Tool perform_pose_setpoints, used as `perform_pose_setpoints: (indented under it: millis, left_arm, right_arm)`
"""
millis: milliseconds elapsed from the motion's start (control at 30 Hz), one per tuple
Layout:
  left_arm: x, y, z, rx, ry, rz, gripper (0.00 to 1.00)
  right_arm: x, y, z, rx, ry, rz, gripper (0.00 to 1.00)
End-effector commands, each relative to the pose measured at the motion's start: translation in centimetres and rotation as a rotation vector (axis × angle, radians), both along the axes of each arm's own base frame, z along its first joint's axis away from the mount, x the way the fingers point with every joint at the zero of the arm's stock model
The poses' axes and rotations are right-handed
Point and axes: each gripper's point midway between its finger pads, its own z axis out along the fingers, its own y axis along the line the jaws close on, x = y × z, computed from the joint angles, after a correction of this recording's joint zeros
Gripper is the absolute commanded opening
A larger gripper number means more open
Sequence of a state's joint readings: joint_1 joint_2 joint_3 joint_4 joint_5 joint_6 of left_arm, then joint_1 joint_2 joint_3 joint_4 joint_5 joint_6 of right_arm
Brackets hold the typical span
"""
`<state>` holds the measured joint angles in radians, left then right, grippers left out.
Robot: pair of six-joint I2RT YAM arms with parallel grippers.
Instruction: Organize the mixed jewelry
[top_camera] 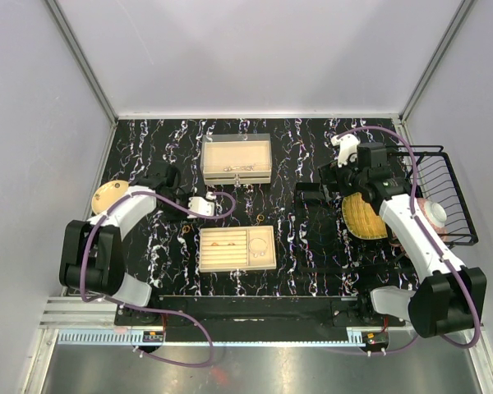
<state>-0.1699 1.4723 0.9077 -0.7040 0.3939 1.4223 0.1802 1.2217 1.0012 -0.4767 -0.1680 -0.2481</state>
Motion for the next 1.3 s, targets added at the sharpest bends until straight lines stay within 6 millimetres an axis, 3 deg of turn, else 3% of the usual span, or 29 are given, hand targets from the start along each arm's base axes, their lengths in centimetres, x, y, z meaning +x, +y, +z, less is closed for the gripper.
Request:
perform_pose_setpoints:
  millis: [0, 533, 867, 1267]
  left_arm:
    - [1.0, -0.5, 0.2, -0.008, -0.03, -0.085, 0.45]
    - [1.1, -0.1, -0.9, 0.03, 0.023, -0.13, 0.45]
    - [1.7, -0.5, -0.3, 0.027, 0.014, -0.161, 0.45]
    - [0.4, -0.5, -0.7, 0.035, 0.015, -0.22, 0.44]
  right_arm:
    - [0.4, -0.7, 0.1, -0.034, -0.015, -0.011, 1.0]
    - [0.2, -0.1, -2.1, -0.037, 0.051, 0.036, 1.0]
    - [0.7, 1.2, -0.6, -0.002, 0.053, 0.099, 1.0]
    - [1.0, 1.8, -1.3, 0.016, 0.083, 0.102, 1.0]
